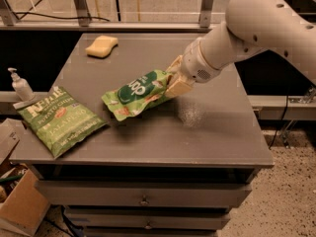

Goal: Move green rice chip bag near green jalapeno chip bag

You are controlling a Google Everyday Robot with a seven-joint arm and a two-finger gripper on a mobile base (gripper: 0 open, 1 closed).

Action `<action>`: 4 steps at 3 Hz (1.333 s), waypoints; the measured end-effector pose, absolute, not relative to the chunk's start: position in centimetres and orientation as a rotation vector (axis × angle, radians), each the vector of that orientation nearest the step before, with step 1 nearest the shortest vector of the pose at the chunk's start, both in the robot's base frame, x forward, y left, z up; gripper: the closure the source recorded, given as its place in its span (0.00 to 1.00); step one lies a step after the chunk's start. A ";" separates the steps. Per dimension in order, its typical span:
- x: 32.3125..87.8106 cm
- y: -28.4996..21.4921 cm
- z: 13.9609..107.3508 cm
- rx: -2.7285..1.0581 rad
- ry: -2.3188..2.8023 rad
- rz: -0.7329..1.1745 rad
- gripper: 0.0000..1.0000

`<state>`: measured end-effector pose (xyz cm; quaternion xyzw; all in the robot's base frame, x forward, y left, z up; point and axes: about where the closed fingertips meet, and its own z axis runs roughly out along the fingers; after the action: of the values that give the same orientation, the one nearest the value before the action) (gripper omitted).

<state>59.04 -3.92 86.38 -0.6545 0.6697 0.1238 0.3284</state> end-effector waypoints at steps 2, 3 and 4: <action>57.8 1.1 85.4 -1.707 1.705 0.441 1.00; 56.8 2.7 85.0 -1.724 1.693 0.472 0.83; 56.0 3.8 84.5 -1.742 1.679 0.487 0.59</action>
Offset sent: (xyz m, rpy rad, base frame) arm -0.0250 0.0728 -0.0125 0.1148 0.0569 0.0716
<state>55.98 3.76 84.49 -0.6661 0.6421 0.1863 0.3305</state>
